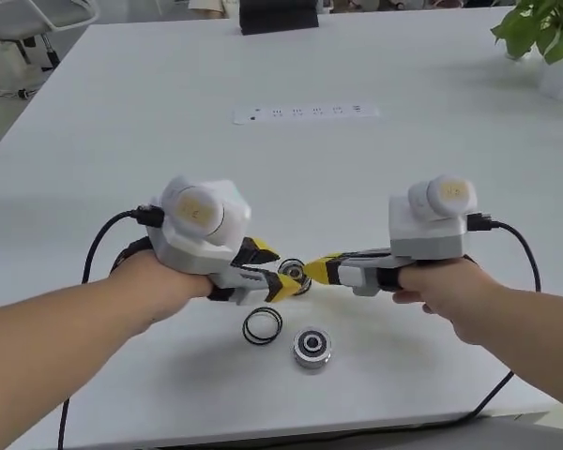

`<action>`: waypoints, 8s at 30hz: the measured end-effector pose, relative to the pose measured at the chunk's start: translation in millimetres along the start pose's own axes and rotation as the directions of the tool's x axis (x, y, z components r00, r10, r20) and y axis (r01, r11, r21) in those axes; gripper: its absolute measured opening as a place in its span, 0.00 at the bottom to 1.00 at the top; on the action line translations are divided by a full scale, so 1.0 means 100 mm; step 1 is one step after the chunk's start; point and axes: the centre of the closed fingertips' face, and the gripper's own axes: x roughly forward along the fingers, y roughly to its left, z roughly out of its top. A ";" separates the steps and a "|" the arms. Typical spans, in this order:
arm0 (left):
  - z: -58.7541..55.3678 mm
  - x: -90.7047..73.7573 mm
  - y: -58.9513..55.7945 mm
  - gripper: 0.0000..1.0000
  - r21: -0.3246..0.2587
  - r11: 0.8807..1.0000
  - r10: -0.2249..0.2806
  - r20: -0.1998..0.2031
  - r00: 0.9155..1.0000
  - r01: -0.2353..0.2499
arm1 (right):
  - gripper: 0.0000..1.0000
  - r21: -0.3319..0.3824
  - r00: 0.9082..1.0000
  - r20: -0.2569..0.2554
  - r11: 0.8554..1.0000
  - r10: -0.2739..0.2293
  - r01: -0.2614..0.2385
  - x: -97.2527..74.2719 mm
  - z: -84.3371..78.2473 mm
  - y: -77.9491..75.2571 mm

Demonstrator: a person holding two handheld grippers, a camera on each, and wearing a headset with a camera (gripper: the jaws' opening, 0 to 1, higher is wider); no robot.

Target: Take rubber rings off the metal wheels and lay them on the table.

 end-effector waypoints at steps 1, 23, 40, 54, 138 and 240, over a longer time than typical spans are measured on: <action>0.01 -0.01 0.00 0.30 -0.001 1.000 -0.001 0.001 1.000 0.001 | 0.00 -0.001 1.000 0.000 1.000 0.001 -0.001 0.00 0.00 0.00; 0.06 -0.31 -0.09 0.47 0.016 1.000 -0.006 0.043 0.999 0.005 | 0.00 -0.010 0.999 0.010 0.999 0.034 -0.034 -0.06 0.03 0.14; 0.00 -0.56 -0.17 0.58 0.026 1.000 -0.006 0.052 0.999 0.005 | 0.00 -0.021 0.997 -0.007 0.996 0.083 -0.083 -0.06 0.00 0.33; -0.06 -0.67 -0.24 0.66 0.024 1.000 -0.007 0.049 0.999 0.006 | 0.00 -0.003 0.989 -0.039 0.990 0.141 -0.141 -0.03 -0.07 0.46; -0.17 -0.67 -0.19 0.67 0.003 1.000 -0.011 0.020 1.000 0.011 | 0.19 -0.055 0.987 -0.108 0.990 0.122 -0.128 0.04 -0.18 0.40; -0.08 0.15 0.01 0.23 -0.027 0.999 -0.042 -0.019 0.999 0.041 | 0.12 -0.347 0.992 -0.124 0.938 -0.032 -0.013 0.09 -0.28 -0.12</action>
